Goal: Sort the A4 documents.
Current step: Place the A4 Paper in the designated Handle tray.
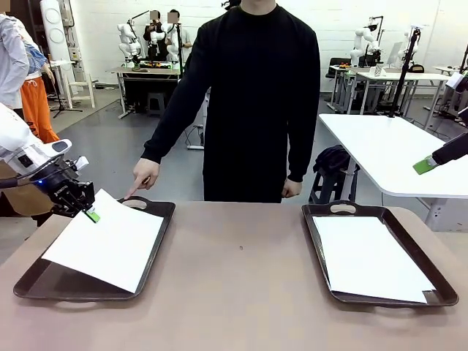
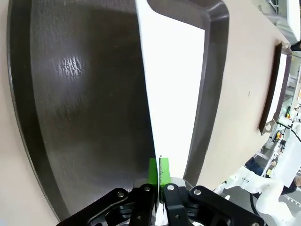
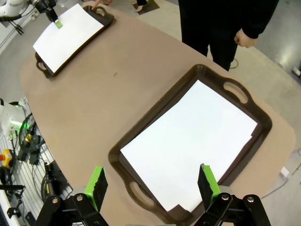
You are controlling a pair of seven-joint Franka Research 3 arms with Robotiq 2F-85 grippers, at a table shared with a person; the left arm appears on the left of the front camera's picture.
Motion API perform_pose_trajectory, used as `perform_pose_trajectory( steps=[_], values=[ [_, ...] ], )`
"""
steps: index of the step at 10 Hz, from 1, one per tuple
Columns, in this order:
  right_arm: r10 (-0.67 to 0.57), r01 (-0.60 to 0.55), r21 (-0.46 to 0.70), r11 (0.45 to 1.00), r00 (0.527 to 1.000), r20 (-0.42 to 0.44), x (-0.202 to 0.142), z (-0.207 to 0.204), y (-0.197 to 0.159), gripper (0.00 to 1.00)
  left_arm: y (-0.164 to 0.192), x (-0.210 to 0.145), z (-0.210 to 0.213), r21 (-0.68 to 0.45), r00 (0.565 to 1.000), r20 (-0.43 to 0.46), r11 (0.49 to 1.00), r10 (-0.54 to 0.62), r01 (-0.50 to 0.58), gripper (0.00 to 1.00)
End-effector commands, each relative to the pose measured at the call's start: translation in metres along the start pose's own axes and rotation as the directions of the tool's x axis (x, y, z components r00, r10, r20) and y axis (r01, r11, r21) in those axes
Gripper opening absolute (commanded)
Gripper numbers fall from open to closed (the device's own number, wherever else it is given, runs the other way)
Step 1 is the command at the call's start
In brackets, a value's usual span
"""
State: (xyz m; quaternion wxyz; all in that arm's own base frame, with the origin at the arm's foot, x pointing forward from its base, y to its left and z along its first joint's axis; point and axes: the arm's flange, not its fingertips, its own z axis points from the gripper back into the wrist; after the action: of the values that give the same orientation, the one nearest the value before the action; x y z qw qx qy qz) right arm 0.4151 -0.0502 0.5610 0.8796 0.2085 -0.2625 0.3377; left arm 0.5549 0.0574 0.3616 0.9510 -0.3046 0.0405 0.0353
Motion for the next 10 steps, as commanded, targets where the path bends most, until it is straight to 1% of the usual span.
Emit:
perform_pose_trajectory(
  steps=[1,2,3,4,5,6,7,8,9,10],
  values=[
    [0.002,-0.002,0.006,1.0,1.0,0.004,0.0,-0.001,0.0,1.0,0.0,0.007,-0.002,0.041,0.999,-0.006,0.998,0.039,-0.038,0.01],
    [0.002,-0.002,0.006,1.0,1.0,0.004,0.0,-0.001,0.0,1.0,0.0,0.009,-0.003,0.081,0.998,0.005,0.995,0.059,-0.059,0.01],
    [0.002,-0.002,0.006,1.0,1.0,0.004,0.0,-0.001,0.0,1.0,0.0,0.009,-0.002,0.085,0.998,0.005,0.995,0.056,-0.056,0.19],
    [0.002,-0.002,0.006,1.0,1.0,0.004,0.0,-0.001,0.0,1.0,-0.001,0.008,-0.001,0.113,0.999,0.007,0.992,0.052,-0.053,0.21],
    [0.002,-0.002,0.006,1.0,1.0,0.004,0.0,-0.001,0.0,1.0,-0.001,0.008,0.001,0.124,0.999,0.009,0.991,0.049,-0.05,0.39],
    [0.002,-0.002,0.006,1.0,1.0,0.004,0.0,-0.001,0.0,1.0,-0.001,0.009,0.002,0.136,0.999,0.017,0.989,0.048,-0.05,0.4],
    [0.002,-0.002,0.006,1.0,1.0,0.004,0.0,-0.001,0.0,1.0,-0.002,0.011,0.005,0.155,0.999,0.015,0.987,0.046,-0.048,0.59],
    [0.002,-0.002,0.006,1.0,1.0,0.004,0.0,-0.001,0.0,1.0,-0.003,0.012,0.007,0.19,0.998,0.014,0.98,0.056,-0.058,0.44],
    [0.002,-0.002,0.006,1.0,1.0,0.004,0.0,-0.001,0.0,1.0,-0.005,0.013,0.009,0.217,0.998,0.015,0.974,0.06,-0.062,0.78],
    [0.002,-0.002,0.006,1.0,1.0,0.004,0.0,-0.001,0.0,1.0,-0.006,0.014,0.01,0.224,0.998,0.009,0.973,0.057,-0.058,0.64]
  ],
)
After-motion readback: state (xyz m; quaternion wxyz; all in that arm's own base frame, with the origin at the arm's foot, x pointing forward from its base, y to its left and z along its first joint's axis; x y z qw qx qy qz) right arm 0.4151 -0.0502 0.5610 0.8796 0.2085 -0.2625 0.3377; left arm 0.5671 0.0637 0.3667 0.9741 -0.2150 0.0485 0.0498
